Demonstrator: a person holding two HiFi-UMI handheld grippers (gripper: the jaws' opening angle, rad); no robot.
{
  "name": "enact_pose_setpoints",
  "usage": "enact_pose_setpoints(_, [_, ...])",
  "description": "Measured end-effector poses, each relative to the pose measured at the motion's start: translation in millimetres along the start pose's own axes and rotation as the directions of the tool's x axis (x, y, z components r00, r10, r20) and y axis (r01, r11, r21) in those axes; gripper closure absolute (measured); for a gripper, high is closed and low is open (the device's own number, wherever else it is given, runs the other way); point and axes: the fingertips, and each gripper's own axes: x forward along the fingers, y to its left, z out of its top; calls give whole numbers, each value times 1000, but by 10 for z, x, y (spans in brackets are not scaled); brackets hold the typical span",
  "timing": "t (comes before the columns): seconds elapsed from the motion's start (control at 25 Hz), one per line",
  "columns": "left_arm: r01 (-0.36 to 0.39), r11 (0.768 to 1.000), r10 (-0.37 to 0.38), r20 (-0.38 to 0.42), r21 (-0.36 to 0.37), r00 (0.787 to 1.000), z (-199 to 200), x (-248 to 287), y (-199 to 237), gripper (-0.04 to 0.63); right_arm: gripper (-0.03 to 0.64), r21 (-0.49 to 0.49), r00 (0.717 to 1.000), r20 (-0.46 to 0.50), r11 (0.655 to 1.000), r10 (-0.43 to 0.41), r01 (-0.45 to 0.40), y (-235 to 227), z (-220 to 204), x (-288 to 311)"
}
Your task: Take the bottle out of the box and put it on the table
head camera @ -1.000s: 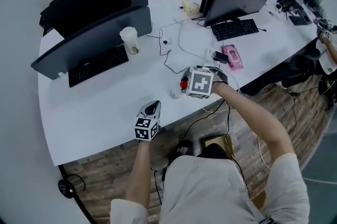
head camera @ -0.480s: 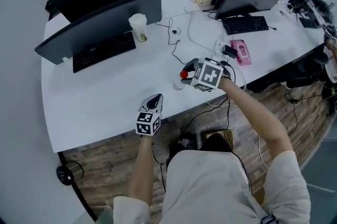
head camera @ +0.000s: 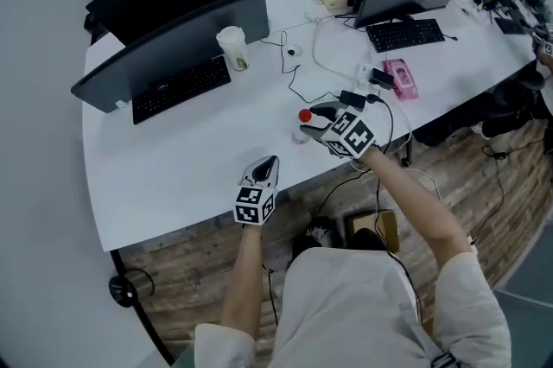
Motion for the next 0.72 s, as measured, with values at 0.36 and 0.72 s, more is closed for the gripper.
enact_pose_setpoints(0.36, [-85,995,88,69,-42,994,107,-365,-237,581,377,329,973,202,944,-110,38,164,-188,-397])
enact_pose_setpoints(0.72, [-243,967,250,120,-74,961,101,-920,-653,581,377,515,929,290,856,-230,51,729,-1023,-1137])
